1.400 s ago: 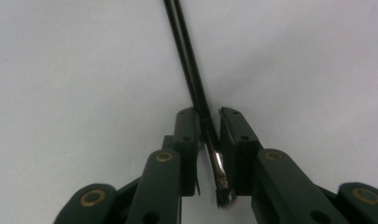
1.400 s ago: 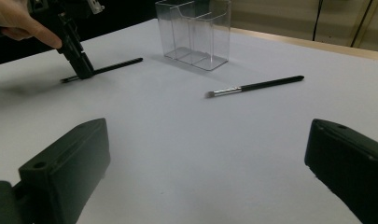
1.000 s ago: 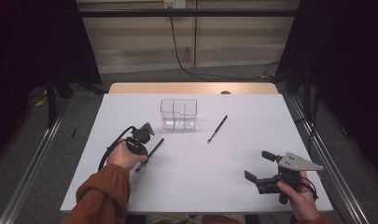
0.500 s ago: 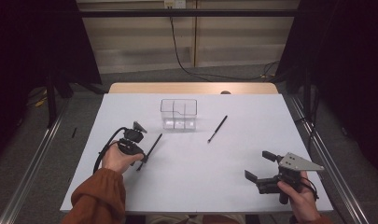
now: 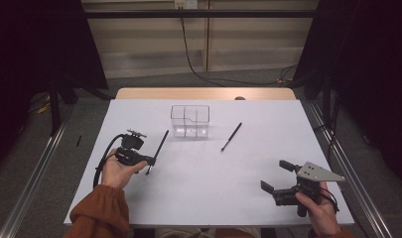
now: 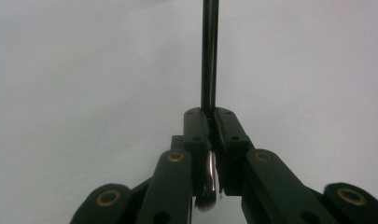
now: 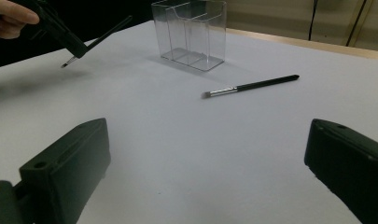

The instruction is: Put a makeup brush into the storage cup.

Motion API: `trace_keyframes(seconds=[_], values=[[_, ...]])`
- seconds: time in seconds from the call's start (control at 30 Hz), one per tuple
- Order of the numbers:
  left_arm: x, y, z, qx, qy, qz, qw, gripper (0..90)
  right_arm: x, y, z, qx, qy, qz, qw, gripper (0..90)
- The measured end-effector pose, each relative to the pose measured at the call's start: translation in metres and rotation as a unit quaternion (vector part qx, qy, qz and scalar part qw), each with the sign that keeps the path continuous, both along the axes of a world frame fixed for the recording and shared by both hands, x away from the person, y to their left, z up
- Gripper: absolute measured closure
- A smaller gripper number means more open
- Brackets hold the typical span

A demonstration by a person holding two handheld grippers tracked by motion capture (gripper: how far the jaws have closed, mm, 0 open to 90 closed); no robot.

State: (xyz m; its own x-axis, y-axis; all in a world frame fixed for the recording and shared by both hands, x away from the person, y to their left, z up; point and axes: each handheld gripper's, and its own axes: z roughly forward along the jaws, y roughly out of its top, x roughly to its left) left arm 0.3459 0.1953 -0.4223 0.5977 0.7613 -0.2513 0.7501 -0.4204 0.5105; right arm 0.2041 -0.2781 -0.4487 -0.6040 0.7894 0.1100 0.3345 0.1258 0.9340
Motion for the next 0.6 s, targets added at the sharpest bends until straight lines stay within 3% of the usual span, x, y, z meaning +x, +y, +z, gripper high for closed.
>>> trace_keyframes(seconds=[0.23, 0.37, 0.5, 0.6], values=[[-0.007, 0.009, 0.006, -0.043, -0.038, 0.017, 0.9982, 84.3, 0.000, 0.000, 0.000, 0.000, -0.001, 0.000, 1.0000, 0.0], [-0.010, 0.013, 0.008, -0.060, -0.047, 0.007, 0.9970, 84.3, 0.000, 0.000, 0.000, 0.000, -0.002, -0.001, 1.0000, 0.0], [-0.013, 0.017, 0.008, -0.077, -0.072, 0.013, 0.9943, 84.3, -0.001, -0.001, 0.000, 0.000, -0.003, -0.002, 1.0000, 0.0], [-0.016, 0.019, 0.008, -0.096, -0.095, 0.020, 0.9907, 84.3, 0.000, -0.001, 0.000, 0.002, -0.003, -0.002, 1.0000, 0.0]])
